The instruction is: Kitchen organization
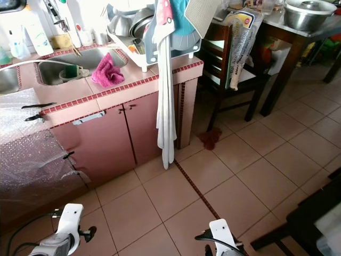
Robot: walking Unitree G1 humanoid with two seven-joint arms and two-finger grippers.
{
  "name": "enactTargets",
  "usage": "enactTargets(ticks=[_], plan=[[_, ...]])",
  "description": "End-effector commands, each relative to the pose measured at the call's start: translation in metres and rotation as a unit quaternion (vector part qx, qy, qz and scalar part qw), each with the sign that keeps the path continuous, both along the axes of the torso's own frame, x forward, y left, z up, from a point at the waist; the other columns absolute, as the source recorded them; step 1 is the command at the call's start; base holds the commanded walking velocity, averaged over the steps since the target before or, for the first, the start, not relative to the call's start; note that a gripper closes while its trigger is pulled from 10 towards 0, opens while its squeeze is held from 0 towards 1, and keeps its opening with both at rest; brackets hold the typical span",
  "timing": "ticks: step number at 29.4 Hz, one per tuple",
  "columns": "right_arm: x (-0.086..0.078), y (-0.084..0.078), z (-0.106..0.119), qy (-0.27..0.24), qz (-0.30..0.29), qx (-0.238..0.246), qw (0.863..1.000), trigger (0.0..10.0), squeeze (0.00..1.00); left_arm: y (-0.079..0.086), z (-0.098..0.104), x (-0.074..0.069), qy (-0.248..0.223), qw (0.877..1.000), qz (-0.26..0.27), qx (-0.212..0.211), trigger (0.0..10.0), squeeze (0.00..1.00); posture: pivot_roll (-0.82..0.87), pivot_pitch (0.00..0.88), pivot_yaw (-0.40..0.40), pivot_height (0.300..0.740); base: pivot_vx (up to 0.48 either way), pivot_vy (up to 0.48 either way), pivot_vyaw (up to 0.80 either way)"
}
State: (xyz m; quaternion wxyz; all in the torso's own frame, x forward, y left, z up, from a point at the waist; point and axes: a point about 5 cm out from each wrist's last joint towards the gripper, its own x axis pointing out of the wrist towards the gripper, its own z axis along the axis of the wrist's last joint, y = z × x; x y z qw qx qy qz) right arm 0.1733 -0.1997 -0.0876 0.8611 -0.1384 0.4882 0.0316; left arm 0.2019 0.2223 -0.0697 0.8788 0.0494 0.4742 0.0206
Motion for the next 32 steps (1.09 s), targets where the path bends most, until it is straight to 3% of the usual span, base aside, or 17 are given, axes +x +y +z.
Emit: enactTargets(ticks=[1,9,32], plan=[[0.0015,0.0035,0.0002,-0.001,0.001,0.007,1.000,10.0,0.00,0.0053,0.0007,-0.0010,0.002,1.000,0.002,0.007,10.0,0.00,0.02,0.000,0.015,0.740,0.334,0.000,0.00],[0.0016,0.0035,0.0002,-0.001,0.004,0.006,1.000,10.0,0.00,0.0054,0.0003,-0.0017,0.006,1.000,0.001,0.007,10.0,0.00,0.02,0.000,0.015,0.740,0.360,0.000,0.00],[0.0002,0.0051,-0.0005,-0.010,-0.046,0.039,0.998,10.0,0.00,0.0034,-0.0021,-0.0048,0.018,0.999,0.032,-0.019,10.0,0.00,0.03,0.000,0.013,0.740,0.000,0.000,0.00]])
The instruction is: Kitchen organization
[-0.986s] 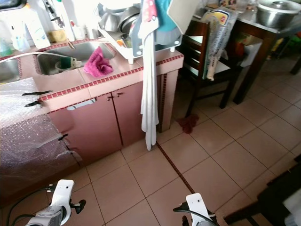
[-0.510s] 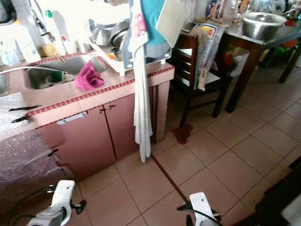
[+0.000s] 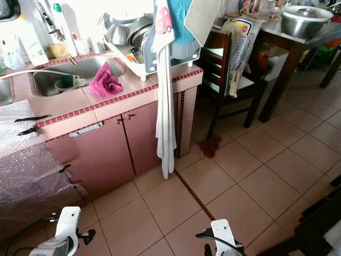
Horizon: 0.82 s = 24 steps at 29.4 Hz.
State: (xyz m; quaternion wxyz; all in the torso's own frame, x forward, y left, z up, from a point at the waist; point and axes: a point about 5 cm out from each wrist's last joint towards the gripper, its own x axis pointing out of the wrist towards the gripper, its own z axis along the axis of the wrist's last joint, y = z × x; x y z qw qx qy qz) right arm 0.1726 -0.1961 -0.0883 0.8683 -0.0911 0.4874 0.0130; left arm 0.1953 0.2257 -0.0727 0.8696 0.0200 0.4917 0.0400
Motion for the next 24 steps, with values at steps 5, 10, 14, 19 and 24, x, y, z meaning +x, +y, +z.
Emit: enactTargets(ticks=[5,10,14,19,24], plan=[[0.0008,0.0017,0.0003,-0.006,-0.010,0.012,1.000,10.0,0.00,-0.0004,0.0007,0.0016,0.000,1.000,-0.002,-0.003,10.0,0.00,0.02,0.000,0.014,0.740,0.000,0.000,0.00],[0.0009,0.0010,0.0004,-0.004,0.001,0.003,1.000,10.0,0.00,-0.0007,0.0005,0.0011,0.001,1.000,-0.002,-0.004,10.0,0.00,0.02,0.000,0.015,0.740,0.000,0.000,0.00],[0.0009,0.0010,0.0004,-0.004,0.001,0.003,1.000,10.0,0.00,-0.0007,0.0005,0.0011,0.001,1.000,-0.002,-0.004,10.0,0.00,0.02,0.000,0.015,0.740,0.000,0.000,0.00],[0.0009,0.0010,0.0004,-0.004,0.001,0.003,1.000,10.0,0.00,-0.0007,0.0005,0.0011,0.001,1.000,-0.002,-0.004,10.0,0.00,0.02,0.000,0.015,0.740,0.000,0.000,0.00],[0.0009,0.0010,0.0004,-0.004,0.001,0.003,1.000,10.0,0.00,-0.0007,0.0005,0.0011,0.001,1.000,-0.002,-0.004,10.0,0.00,0.02,0.000,0.015,0.740,0.000,0.000,0.00]])
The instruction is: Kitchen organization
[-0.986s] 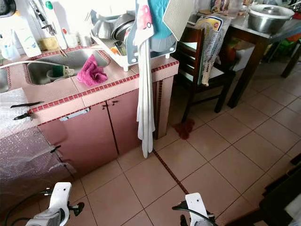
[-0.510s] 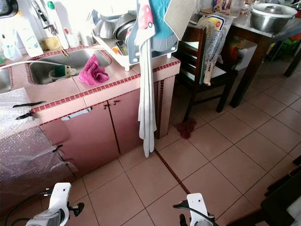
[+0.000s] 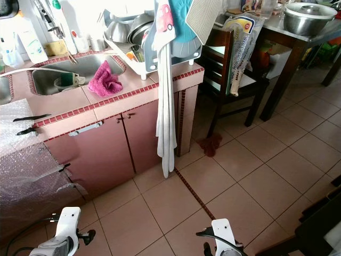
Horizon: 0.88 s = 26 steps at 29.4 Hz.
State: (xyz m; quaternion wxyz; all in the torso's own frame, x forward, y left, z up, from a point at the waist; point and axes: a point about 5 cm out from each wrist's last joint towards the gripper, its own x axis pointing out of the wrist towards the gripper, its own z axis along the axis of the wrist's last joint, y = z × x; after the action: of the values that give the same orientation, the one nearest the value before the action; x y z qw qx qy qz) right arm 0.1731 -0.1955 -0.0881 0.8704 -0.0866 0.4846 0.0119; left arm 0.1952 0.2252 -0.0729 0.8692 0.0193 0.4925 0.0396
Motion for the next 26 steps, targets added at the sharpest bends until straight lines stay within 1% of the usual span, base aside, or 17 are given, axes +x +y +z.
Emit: enactTargets(ticks=[1,26], plan=[[0.0004,0.0004,0.0002,-0.001,0.004,0.000,1.000,10.0,0.00,-0.0002,0.0006,0.0012,0.000,1.000,-0.001,-0.003,10.0,0.00,0.02,0.000,0.015,0.740,0.000,0.000,0.00],[0.0004,0.0004,0.0002,-0.001,0.004,0.000,1.000,10.0,0.00,-0.0002,0.0006,0.0012,0.000,1.000,-0.001,-0.003,10.0,0.00,0.02,0.000,0.015,0.740,0.000,0.000,0.00]])
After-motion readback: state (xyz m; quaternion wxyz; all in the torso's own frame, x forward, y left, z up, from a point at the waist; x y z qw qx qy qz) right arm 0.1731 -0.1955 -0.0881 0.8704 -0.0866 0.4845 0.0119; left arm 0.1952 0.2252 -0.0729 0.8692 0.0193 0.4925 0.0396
